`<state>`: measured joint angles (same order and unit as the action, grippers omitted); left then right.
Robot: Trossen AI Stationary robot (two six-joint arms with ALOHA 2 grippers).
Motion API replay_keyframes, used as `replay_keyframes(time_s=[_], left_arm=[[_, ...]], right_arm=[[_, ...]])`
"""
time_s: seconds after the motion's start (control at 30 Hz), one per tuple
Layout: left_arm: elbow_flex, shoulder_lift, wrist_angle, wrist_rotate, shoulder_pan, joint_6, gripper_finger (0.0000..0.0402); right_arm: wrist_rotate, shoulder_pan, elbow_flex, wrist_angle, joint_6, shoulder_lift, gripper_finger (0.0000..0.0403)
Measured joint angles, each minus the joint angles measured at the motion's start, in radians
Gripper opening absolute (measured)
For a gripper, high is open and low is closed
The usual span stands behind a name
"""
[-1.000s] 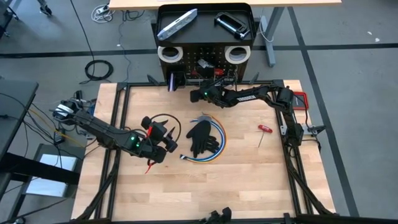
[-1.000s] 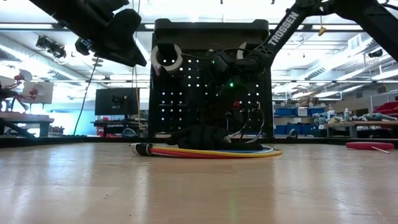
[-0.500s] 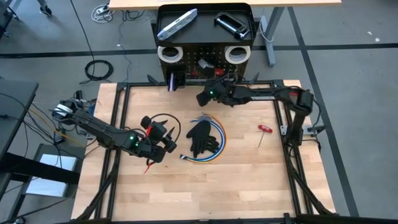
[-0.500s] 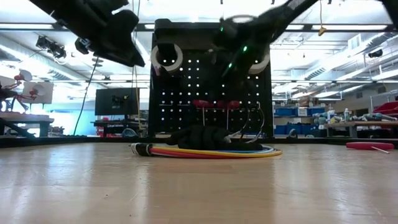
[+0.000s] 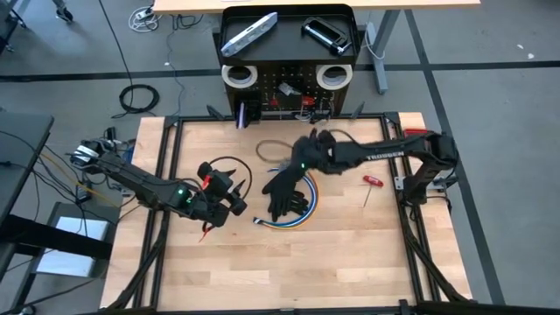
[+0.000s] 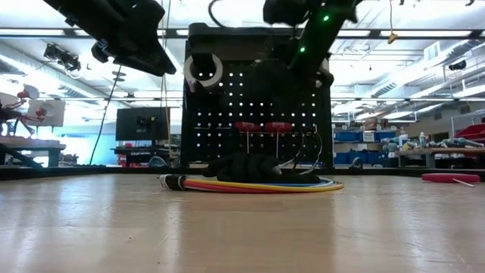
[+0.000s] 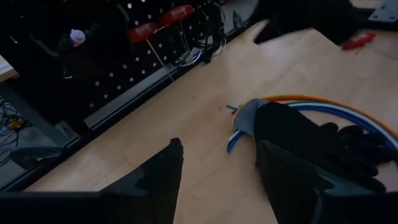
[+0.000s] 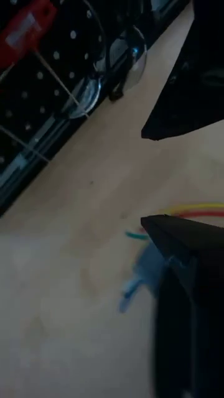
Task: Hang tools onto peg board
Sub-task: Hang the red allen wrench on the peg board
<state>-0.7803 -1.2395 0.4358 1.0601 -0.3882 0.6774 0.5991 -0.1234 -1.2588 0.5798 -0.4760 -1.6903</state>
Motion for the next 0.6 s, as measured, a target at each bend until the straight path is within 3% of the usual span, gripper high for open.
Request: replay_keyframes(time_s=[0.23,0.4,0.47,0.6], left_arm=[[0.000,0.001,-0.042,-0.007,-0.001,-0.022,0.0211],[0.000,-0.011,-0.192,-0.106,0.000,-0.138,0.0211],[0.000,-0.014,-0.269,-0.156,0.001,-0.206,0.0211],[-0.001,-0.029,-0.436,-0.191,0.007,-0.317,0.0211]], right_arm=[[0.043,0.173,0.182,-0.105,-0.024,0.110,0.0207],[0.151,0.304,0.371,-0.149,-0.080,0.263,0.0197],[0.131,0.336,0.415,-0.075,-0.214,0.315,0.0193],[-0.017,0.326,0.446,0.258,-0.812,0.373,0.0182]])
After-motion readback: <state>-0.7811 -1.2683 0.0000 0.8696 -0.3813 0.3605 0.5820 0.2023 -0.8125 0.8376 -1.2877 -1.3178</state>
